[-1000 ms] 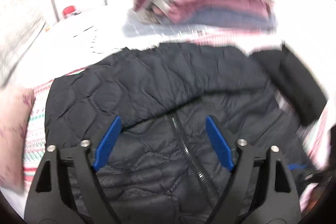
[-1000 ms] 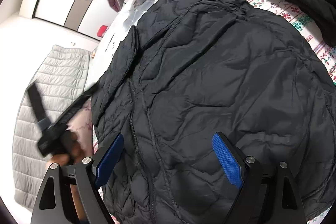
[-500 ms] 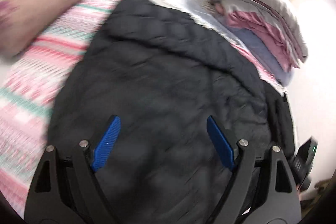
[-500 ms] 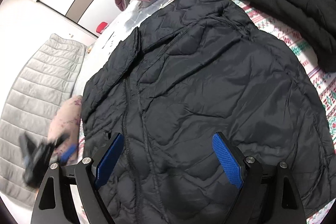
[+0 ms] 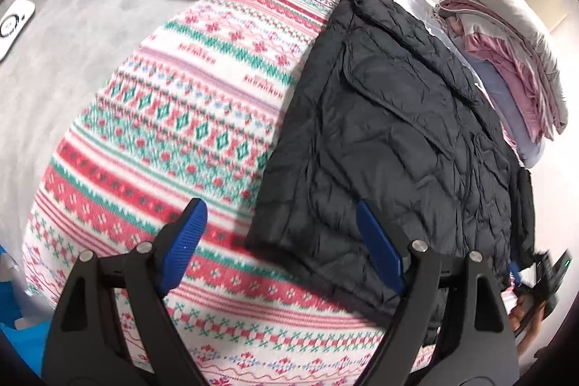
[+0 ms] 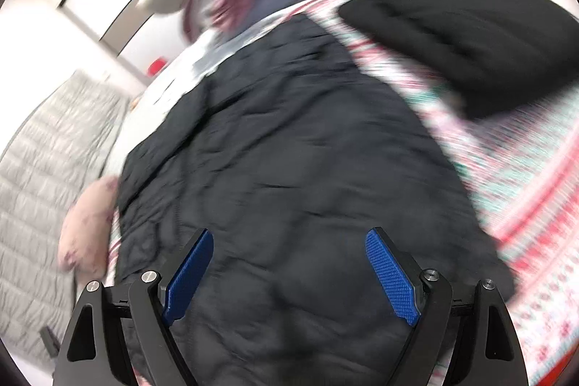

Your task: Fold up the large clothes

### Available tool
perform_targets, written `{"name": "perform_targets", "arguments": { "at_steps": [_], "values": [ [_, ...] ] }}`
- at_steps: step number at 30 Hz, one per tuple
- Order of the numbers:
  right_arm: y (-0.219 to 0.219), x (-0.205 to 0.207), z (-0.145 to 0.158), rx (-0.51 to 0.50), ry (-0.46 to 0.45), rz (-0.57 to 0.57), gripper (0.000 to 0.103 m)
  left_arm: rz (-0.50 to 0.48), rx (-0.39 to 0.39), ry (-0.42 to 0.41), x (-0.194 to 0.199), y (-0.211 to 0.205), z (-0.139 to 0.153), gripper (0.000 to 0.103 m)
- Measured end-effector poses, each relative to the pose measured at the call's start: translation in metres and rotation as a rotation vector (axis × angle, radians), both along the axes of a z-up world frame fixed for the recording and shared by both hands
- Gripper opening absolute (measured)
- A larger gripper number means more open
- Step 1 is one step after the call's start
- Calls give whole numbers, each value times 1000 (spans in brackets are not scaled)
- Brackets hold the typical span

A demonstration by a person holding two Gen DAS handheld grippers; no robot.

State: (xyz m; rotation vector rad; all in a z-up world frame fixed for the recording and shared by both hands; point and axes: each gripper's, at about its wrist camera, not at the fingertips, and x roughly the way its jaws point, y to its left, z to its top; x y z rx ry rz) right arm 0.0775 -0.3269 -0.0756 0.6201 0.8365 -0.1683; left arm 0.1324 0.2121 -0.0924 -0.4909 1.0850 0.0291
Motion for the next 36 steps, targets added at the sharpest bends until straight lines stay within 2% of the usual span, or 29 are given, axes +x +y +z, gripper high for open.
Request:
{"name": "perform_targets", "arguments": {
  "at_steps": [4,6,8,11,15,18,20,22,23,25,28,30,32,33,34,36],
  "values": [
    [-20,-51,-17,6,-25,-73,87,-13,-46,17,-4,0,-21,84],
    [-33,-67,-25,28,-8,-128,87,-21,-64,29,-5,-3,-31,84],
    [-50,-81,-28,101,-22,-173,87,-22,-42,8,-7,-6,-33,84],
    [-68,-96,-30,90,27,-262,87,-54,4,-12,-8,-14,-32,84],
    [-85,-94,-45,169,83,-226,87,-70,38,-27,-9,-22,-33,84],
    [-84,-87,-46,165,90,-210,87,-55,38,-34,-9,-22,-32,84],
    [-80,-82,-44,139,90,-220,87,-39,2,-43,-10,-19,-32,80],
    [-74,-74,-40,102,83,-208,85,-15,-27,-41,-9,-17,-32,62],
    [-65,-74,-40,98,76,-198,84,-4,-42,-40,-8,-16,-32,58],
    [-57,-67,-43,153,57,-169,70,-4,-77,-40,-7,-17,-33,44],
    [-55,-61,-55,256,54,-173,62,2,-104,-36,-5,-19,-34,41],
    [-55,-61,-58,275,43,-206,60,-3,-114,-35,-3,-21,-35,41],
    [-54,-59,-58,282,33,-221,53,-3,-113,-25,0,-23,-36,41],
    [-52,-58,-60,280,36,-210,40,-5,-112,-25,2,-23,-37,37],
    [-52,-57,-62,285,42,-202,27,-6,-111,-28,2,-24,-36,24],
    [-53,-57,-64,301,37,-199,17,-2,-146,-34,1,-22,-35,16]
  ]
}}
